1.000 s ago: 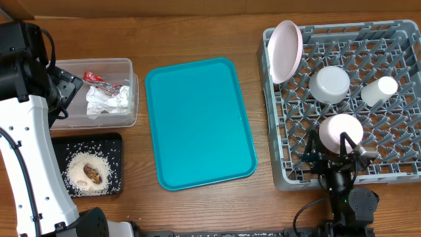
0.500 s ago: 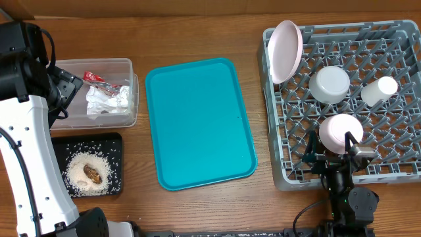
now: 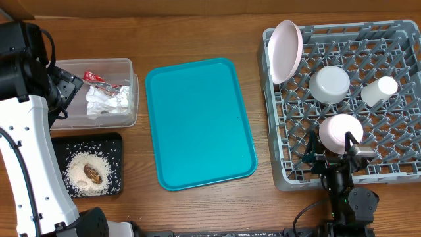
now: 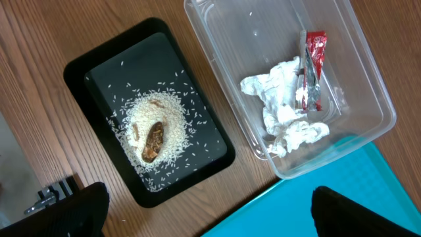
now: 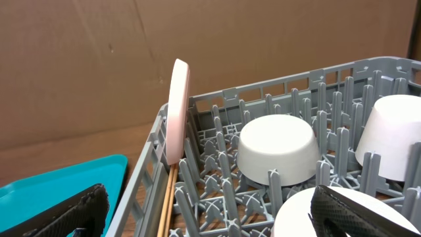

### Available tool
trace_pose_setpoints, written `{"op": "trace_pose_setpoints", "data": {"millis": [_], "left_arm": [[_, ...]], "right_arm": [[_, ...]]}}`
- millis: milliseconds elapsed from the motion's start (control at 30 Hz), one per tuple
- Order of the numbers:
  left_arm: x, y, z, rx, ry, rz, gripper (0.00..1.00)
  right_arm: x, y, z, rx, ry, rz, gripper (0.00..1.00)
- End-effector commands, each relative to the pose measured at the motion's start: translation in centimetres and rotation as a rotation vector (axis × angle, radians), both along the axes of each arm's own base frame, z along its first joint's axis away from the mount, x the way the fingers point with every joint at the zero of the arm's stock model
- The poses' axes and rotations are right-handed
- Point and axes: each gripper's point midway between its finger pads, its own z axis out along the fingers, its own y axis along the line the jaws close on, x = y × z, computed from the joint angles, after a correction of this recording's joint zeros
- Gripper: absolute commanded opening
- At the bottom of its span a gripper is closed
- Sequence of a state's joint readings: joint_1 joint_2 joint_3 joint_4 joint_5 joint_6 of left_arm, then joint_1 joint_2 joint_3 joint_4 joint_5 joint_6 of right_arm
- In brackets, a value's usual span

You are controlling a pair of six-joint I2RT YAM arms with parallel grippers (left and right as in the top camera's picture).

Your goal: Sort waste into correct bins and load items into the dishwasher

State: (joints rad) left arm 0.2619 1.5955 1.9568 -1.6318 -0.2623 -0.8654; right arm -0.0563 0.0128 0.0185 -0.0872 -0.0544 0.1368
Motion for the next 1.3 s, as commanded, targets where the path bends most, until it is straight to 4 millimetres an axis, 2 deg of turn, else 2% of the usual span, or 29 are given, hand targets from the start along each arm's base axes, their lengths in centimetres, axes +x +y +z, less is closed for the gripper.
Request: {"op": "trace_pose_setpoints", "data": {"millis": [0, 800, 900, 1000, 1267], "left_arm": [[0.1, 0.0, 0.0, -0.002, -0.003, 0.017, 1.00], [-0.1, 0.1, -0.1, 0.006, 0.017, -0.010, 1.00], [-1.2, -0.5, -0.2, -0.007, 0.067, -0.063, 1.00], [-1.1, -1.7, -0.3, -0.059, 0.060, -0.137, 1.00], [-2.5, -2.8, -0.1, -0.003, 0.070, -0.246, 1.00]], "right_arm": [[0.0, 0.1, -0.1, -0.007, -0.006, 0.005, 1.00], [0.0, 0.1, -0.1, -0.007, -0.006, 0.005, 1.00], [0.0, 0.1, -0.1, -0.007, -0.006, 0.005, 1.00], [0.0, 0.1, -0.1, -0.007, -0.006, 0.005, 1.00], [0.0, 0.1, -0.1, -0.007, -0.006, 0.005, 1.00]]}}
